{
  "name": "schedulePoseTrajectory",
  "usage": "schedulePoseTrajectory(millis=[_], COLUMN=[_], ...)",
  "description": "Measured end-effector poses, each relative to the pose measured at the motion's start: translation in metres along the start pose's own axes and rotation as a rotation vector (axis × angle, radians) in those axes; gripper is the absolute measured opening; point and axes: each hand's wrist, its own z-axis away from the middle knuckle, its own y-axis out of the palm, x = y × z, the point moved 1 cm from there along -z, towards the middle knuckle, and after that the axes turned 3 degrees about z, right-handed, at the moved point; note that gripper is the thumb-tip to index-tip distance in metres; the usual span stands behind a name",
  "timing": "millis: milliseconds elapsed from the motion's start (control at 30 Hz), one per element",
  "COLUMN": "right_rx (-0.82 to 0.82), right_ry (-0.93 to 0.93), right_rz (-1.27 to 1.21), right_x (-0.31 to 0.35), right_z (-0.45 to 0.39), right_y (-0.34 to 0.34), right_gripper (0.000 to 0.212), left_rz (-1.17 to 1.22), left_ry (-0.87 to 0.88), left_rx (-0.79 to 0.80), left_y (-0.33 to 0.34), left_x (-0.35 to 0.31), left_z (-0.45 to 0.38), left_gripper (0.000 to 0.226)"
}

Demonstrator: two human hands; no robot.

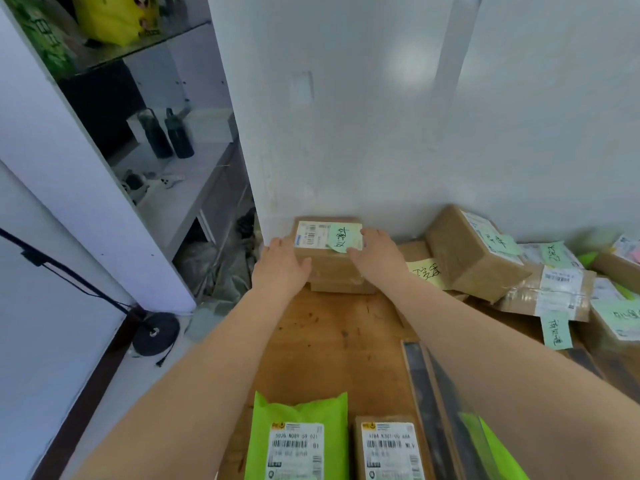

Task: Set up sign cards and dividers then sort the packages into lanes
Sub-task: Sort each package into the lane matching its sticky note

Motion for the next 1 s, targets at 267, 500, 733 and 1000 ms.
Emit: schedulePoseTrajectory(millis=[267,500,733,1000], right_rx=[-0.003,-0.066,-0.166,-0.174], right_ry=[0.188,0.132,0.145,0.112], right_rz=[-0.304,-0.441,-0.704,-0.834], right_x=[-0.009,-0.005,-0.008,-0.053], right_z=[-0.018,0.017,0.090,0.195], right_y=[0.024,0.019,-0.018,-0.084], right_gripper=[0.051,0.054,0.057,0.049], left_rz=[0.736,0.995,1.167,1.224], left_ry=[-0.283,-0.272,-0.229,-0.074], left_rx=[0.047,-0.260,-0.303,-0.246], left_y=[0.030,0.030,-0.003,-0.035], left_x=[0.012,0.009,-0.016,-0.073], left_z=[-0.011,0.022,0.077,0.167], left_gripper=[0.050,0.035,0.028,0.022])
